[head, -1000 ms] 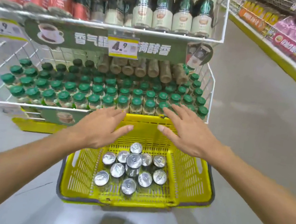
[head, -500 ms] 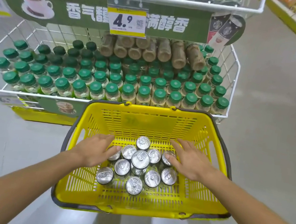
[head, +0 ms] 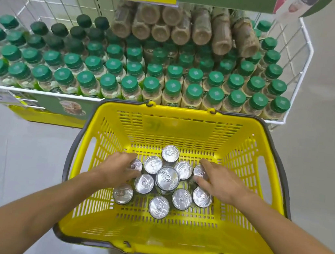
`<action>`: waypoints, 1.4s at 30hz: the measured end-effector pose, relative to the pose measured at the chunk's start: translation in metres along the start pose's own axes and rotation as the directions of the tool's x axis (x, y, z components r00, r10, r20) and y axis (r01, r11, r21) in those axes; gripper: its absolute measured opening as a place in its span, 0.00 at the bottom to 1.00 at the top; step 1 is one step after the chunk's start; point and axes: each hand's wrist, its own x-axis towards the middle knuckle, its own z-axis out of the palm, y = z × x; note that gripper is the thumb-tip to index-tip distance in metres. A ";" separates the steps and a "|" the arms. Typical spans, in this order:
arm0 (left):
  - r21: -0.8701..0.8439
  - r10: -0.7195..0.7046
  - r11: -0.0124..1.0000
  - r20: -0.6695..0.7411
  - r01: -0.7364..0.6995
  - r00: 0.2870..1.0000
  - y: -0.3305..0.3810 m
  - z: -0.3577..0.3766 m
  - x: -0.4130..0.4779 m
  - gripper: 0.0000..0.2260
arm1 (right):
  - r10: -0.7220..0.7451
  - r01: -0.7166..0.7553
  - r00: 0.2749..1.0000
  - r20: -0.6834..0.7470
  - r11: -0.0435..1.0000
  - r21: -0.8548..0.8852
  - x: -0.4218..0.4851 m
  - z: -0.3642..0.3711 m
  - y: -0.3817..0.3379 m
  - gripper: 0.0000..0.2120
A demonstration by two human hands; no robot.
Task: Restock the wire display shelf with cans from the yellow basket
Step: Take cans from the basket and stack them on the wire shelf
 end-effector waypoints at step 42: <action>-0.041 0.249 0.959 -0.353 -0.281 0.902 0.055 -0.155 -0.032 0.21 | -0.163 0.321 0.937 -0.309 0.750 0.578 -0.051 -0.191 -0.009 0.17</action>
